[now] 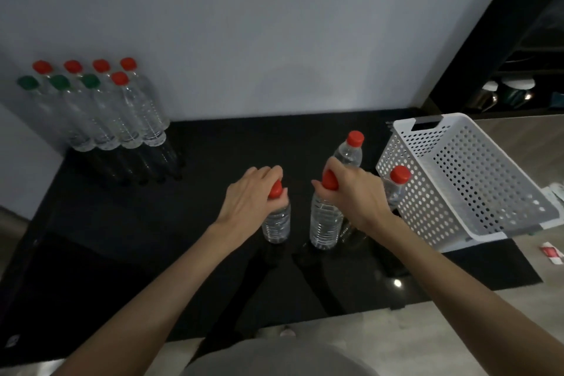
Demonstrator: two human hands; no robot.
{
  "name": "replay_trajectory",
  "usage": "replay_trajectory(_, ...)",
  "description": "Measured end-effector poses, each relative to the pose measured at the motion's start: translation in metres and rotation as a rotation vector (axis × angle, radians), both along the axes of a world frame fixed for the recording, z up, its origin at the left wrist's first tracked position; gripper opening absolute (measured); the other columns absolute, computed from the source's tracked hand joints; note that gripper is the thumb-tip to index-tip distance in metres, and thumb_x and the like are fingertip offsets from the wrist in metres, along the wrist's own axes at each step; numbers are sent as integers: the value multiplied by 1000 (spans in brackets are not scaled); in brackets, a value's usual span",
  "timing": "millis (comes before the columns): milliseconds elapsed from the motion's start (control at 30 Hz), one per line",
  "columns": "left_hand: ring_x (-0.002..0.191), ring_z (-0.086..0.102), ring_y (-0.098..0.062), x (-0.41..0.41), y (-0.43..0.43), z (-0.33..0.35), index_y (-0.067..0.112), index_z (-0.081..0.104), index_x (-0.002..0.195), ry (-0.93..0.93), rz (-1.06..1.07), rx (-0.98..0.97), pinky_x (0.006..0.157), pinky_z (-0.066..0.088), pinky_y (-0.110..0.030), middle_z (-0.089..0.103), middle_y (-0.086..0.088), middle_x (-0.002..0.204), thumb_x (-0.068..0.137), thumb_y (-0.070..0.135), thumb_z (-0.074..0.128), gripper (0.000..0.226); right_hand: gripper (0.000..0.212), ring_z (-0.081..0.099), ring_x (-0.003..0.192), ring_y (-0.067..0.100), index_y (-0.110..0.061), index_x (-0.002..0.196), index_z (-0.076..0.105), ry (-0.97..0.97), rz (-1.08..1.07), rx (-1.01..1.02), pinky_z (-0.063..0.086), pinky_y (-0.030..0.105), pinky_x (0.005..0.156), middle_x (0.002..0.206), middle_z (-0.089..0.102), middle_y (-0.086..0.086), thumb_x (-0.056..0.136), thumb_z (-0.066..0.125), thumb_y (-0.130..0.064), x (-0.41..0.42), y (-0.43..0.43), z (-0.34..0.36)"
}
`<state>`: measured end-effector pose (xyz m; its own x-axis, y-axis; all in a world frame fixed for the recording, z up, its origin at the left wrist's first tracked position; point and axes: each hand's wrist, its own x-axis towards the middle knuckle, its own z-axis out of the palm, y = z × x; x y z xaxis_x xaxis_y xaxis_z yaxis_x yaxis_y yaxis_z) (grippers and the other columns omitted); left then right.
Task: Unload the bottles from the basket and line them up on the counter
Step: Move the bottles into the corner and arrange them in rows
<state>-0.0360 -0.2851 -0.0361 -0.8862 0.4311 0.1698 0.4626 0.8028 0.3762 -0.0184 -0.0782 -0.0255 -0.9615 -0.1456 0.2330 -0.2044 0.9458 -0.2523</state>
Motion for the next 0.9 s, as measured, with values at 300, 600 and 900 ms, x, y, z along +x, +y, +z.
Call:
replay_trajectory(300,83,47,-14,-72,-125,6,19,45,97,18,208,-26,67,41,-29,49,5,88,92,34,55,18,30,54,68,13,-20,95,49,-24,124,-92,50,34,61,82,56,-6,89,56,-49,-91,-112,9)
replay_trajectory(600,87,51,-16,-150,-243,-5,17,47,97,-20,299,7,74,50,-38,51,2,94,93,30,54,16,25,50,92,19,-19,104,48,-118,135,-214,49,43,73,101,54,1,93,54,-40,-205,-227,-4)
replay_trajectory(900,81,51,-10,-198,-300,-19,21,47,92,-49,326,165,71,43,-25,52,6,89,90,33,60,17,28,49,93,27,-11,109,50,-123,163,-233,47,40,75,104,54,11,93,57,-32,-317,-306,-22)
